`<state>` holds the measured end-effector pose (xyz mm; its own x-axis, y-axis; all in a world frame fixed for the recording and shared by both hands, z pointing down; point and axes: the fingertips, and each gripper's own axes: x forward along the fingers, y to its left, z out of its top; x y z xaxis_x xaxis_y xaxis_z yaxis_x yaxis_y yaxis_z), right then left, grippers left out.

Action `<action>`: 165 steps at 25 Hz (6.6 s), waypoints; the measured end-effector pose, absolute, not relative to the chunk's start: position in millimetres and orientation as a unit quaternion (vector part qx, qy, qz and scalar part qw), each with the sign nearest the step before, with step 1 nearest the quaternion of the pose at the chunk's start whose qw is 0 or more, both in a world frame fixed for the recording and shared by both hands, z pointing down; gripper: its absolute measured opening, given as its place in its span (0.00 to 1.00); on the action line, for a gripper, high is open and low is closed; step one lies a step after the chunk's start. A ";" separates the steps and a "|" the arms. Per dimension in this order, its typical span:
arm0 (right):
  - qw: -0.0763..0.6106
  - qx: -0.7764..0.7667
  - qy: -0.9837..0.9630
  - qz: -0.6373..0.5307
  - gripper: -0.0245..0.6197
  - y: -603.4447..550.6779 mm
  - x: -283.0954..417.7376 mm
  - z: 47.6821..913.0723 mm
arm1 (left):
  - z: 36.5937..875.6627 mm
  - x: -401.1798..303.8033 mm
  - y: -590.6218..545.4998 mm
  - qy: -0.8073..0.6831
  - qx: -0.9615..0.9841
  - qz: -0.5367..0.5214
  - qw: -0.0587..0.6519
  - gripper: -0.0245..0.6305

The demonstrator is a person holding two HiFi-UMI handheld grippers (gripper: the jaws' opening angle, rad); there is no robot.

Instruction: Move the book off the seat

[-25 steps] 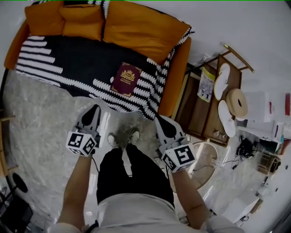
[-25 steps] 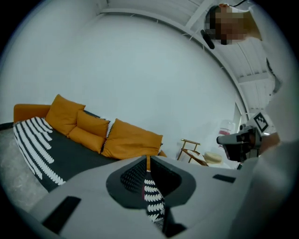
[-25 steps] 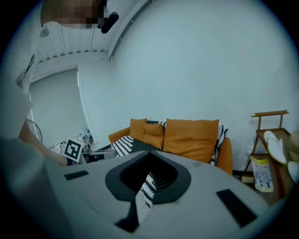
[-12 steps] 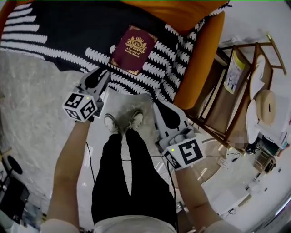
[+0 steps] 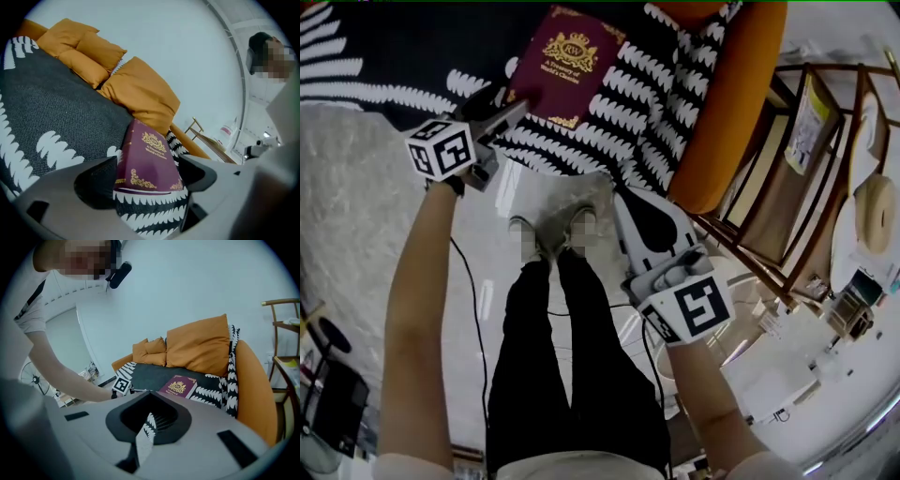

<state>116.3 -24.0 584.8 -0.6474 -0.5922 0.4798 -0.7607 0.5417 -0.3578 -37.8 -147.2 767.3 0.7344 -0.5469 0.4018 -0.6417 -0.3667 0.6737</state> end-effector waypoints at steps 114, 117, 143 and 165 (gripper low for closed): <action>0.104 0.565 -0.781 0.246 0.07 61.2 189.3 424.3 | 547.4 70.1 -68.4 -0.176 0.823 -0.147 0.519 0.34; 0.102 0.583 -0.768 0.243 0.07 75.5 206.3 414.8 | 533.8 88.7 -64.3 -0.153 0.825 -0.157 0.522 0.33; 0.130 0.551 -0.782 0.261 0.07 27.1 136.5 573.0 | 664.7 -62.8 -87.0 -0.248 0.764 -0.252 0.539 0.33; 0.094 0.679 -0.658 0.312 0.07 159.3 344.6 602.6 | 694.6 207.0 -13.1 -0.108 0.806 -0.120 0.570 0.33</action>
<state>344.6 159.3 602.6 -0.0592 -0.8347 0.5475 -0.9524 -0.1171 -0.2815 207.0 -13.1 694.6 0.9476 -0.3114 -0.0710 -0.0368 -0.3273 0.9442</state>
